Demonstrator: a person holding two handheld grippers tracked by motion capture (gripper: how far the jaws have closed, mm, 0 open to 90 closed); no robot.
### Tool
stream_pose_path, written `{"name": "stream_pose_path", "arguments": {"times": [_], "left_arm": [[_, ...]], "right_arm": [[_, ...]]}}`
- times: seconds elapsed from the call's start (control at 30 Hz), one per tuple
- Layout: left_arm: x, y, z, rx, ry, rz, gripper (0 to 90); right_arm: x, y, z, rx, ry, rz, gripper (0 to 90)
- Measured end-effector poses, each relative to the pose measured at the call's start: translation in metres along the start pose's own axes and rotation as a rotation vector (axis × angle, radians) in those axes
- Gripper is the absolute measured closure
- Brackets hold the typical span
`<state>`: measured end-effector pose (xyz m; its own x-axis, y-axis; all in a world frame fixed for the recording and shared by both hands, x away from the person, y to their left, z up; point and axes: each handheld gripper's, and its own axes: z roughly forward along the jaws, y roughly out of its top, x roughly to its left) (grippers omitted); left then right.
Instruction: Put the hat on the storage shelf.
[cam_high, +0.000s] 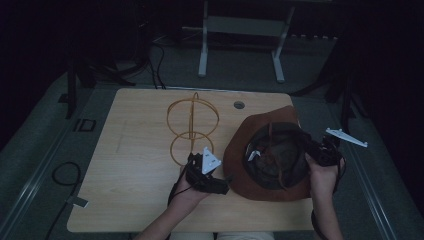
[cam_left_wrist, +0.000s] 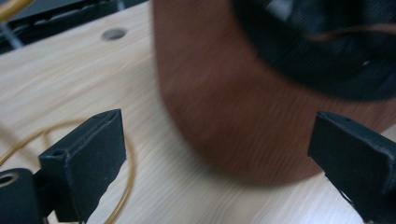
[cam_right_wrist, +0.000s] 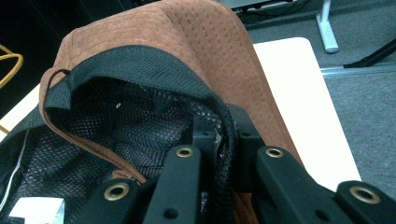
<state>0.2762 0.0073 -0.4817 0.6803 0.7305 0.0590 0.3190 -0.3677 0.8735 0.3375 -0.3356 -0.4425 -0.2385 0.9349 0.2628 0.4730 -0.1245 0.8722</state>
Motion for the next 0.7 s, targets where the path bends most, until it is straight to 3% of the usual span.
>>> {"name": "stream_pose_path", "arguments": {"times": [0.03,0.23,0.33,0.5,0.7], "left_arm": [[0.0,0.0,0.0,0.0,0.0,0.0,5.2],[-0.013,0.034,0.013,-0.036,-0.037,0.038,5.6],[-0.014,0.048,0.023,-0.041,-0.033,0.039,6.3],[-0.016,0.065,0.044,-0.016,0.049,0.086,12.5],[-0.019,0.075,0.065,0.047,0.098,0.07,15.2]], "right_arm": [[0.0,0.0,0.0,0.0,0.0,0.0,83.8],[0.009,-0.004,-0.002,0.004,0.014,-0.024,83.8],[0.013,-0.005,-0.002,0.008,0.024,-0.03,83.8],[0.015,-0.003,-0.006,-0.001,0.029,-0.036,83.8],[0.017,-0.002,-0.012,-0.013,0.043,-0.037,83.8]]}}
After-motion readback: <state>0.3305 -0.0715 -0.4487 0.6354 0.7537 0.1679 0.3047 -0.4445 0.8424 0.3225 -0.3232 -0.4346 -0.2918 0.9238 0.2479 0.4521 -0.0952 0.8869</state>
